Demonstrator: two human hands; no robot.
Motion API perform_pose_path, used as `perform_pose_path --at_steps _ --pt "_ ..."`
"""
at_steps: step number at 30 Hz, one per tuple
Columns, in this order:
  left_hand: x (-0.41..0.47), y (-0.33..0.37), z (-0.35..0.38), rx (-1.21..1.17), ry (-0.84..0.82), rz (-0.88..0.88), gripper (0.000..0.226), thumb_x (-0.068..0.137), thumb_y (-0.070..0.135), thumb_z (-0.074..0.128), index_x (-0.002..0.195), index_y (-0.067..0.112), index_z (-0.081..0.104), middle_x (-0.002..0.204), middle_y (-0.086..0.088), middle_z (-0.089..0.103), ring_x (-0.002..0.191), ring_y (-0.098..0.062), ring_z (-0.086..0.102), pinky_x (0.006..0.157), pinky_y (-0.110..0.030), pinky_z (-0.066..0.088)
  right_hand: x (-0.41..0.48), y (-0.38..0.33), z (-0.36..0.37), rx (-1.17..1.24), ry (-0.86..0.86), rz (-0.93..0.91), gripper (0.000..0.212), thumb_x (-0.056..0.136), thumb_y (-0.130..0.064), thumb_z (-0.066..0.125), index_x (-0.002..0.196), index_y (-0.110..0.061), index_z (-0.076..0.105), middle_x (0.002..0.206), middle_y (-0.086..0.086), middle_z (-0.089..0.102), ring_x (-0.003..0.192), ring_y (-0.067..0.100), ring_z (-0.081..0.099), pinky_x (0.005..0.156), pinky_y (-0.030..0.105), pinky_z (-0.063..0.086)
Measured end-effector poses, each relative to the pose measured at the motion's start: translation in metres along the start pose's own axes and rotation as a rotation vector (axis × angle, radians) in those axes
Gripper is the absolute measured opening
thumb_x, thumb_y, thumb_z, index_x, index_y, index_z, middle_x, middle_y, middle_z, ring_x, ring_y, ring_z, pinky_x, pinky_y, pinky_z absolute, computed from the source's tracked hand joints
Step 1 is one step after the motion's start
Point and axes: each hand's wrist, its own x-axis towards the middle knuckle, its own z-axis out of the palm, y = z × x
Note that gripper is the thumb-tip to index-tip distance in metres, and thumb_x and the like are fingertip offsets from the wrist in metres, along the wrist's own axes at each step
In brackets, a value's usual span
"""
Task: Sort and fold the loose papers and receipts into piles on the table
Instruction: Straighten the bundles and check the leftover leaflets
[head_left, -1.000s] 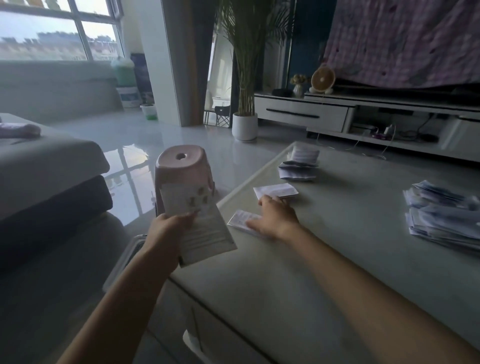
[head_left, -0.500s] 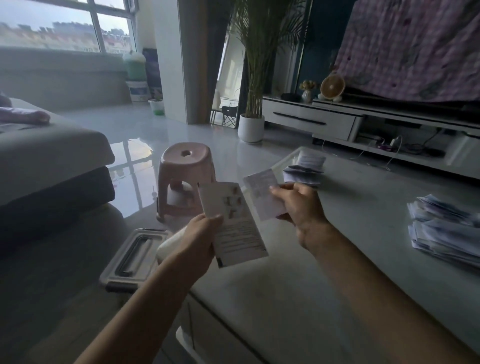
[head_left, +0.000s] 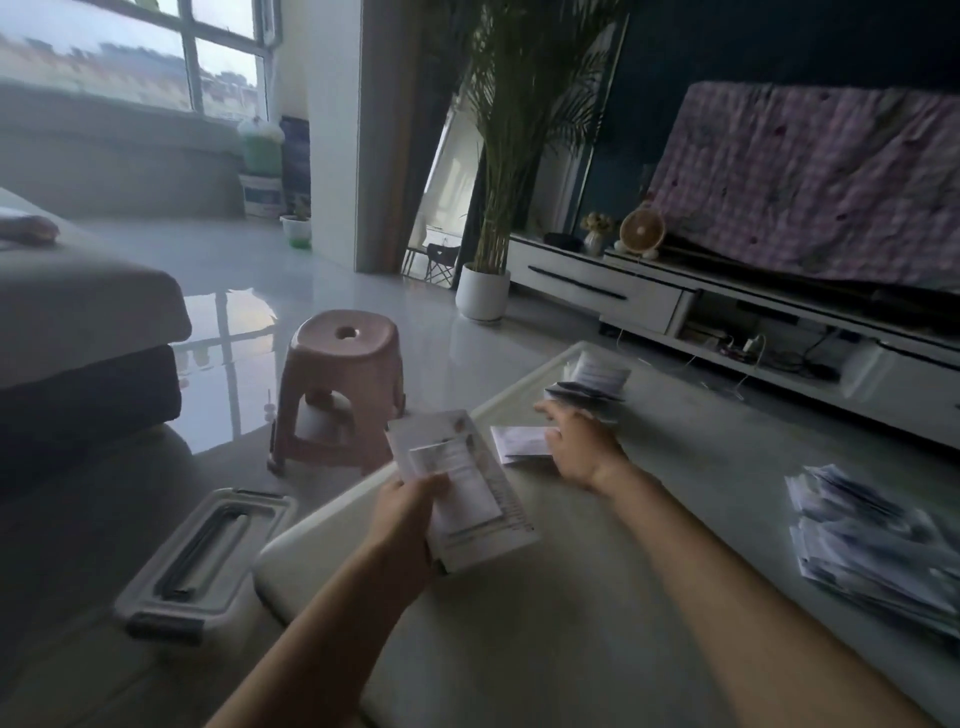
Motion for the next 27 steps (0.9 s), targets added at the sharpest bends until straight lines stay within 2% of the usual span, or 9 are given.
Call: perform_pose_path --at_steps 5,7,9,12,15,18,21,24,27 --pt "0.010 0.003 0.002 -0.002 -0.052 0.010 0.010 0.093 0.004 0.045 0.086 0.010 0.051 0.086 -0.018 0.056 0.074 -0.030 0.055 0.059 -0.036 0.045 0.037 0.001 0.003 -0.166 -0.255 0.008 0.068 0.092 -0.019 0.048 0.150 -0.017 0.012 0.154 0.013 0.022 0.141 0.028 0.023 0.112 0.030 0.021" --pt "0.013 0.004 0.002 0.003 -0.063 0.027 0.011 0.092 0.003 0.046 0.085 0.009 0.051 0.082 -0.016 0.056 0.072 -0.029 0.055 0.058 -0.035 0.045 0.042 0.003 0.002 -0.173 -0.308 0.057 0.071 0.089 -0.029 0.056 0.147 -0.013 0.020 0.151 0.014 0.027 0.138 0.030 0.029 0.112 0.035 0.027" --pt "0.015 0.004 0.001 0.018 -0.080 0.032 0.009 0.092 0.004 0.047 0.087 0.009 0.053 0.085 -0.017 0.058 0.075 -0.029 0.057 0.057 -0.037 0.045 0.040 0.010 0.001 -0.112 -0.325 0.096 0.062 0.083 -0.034 0.064 0.135 -0.011 0.042 0.139 0.012 0.043 0.128 0.028 0.042 0.105 0.036 0.036" --pt "0.021 0.004 -0.006 0.005 -0.102 0.051 0.016 0.091 0.007 0.051 0.107 0.006 0.056 0.101 -0.019 0.061 0.090 -0.033 0.059 0.065 -0.041 0.049 0.026 0.013 -0.005 0.112 -0.163 0.118 0.014 0.079 -0.019 0.068 0.088 -0.012 0.060 0.091 0.007 0.061 0.094 0.024 0.058 0.083 0.038 0.048" --pt "0.025 0.006 -0.011 -0.031 -0.146 0.067 0.026 0.091 0.010 0.052 0.116 0.004 0.055 0.110 -0.020 0.061 0.097 -0.033 0.059 0.071 -0.041 0.050 0.005 0.002 -0.026 0.633 0.095 0.152 0.013 0.087 -0.008 0.061 0.098 -0.001 0.060 0.089 0.011 0.061 0.083 0.022 0.057 0.065 0.026 0.047" --pt "0.024 0.009 -0.013 -0.083 -0.208 0.057 0.028 0.091 0.014 0.051 0.117 0.004 0.056 0.112 -0.021 0.062 0.099 -0.034 0.060 0.075 -0.042 0.051 -0.020 -0.019 -0.048 1.035 -0.002 0.078 0.018 0.089 -0.009 0.058 0.107 -0.004 0.056 0.100 0.011 0.064 0.087 0.023 0.062 0.071 0.031 0.053" --pt "0.020 0.009 -0.010 -0.141 -0.310 0.006 0.026 0.092 0.019 0.048 0.112 0.005 0.058 0.106 -0.019 0.066 0.097 -0.033 0.062 0.083 -0.045 0.049 -0.035 -0.034 -0.041 0.787 0.024 0.010 0.018 0.089 -0.012 0.059 0.106 -0.006 0.056 0.102 0.010 0.065 0.093 0.023 0.064 0.076 0.034 0.054" --pt "0.017 0.007 -0.009 -0.205 -0.396 -0.033 0.029 0.092 0.024 0.045 0.111 0.007 0.060 0.100 -0.017 0.070 0.090 -0.030 0.067 0.082 -0.044 0.050 -0.042 -0.038 -0.029 0.658 0.148 -0.007 0.009 0.090 -0.014 0.058 0.097 -0.012 0.053 0.093 0.003 0.062 0.084 0.014 0.061 0.070 0.026 0.055" --pt "0.013 0.006 -0.009 -0.232 -0.451 -0.027 0.028 0.086 0.024 0.049 0.105 0.007 0.059 0.088 -0.015 0.072 0.077 -0.027 0.070 0.069 -0.041 0.055 -0.046 -0.040 -0.024 0.629 0.246 -0.004 0.010 0.090 -0.012 0.058 0.098 -0.013 0.052 0.088 -0.002 0.059 0.079 0.010 0.058 0.060 0.014 0.047"
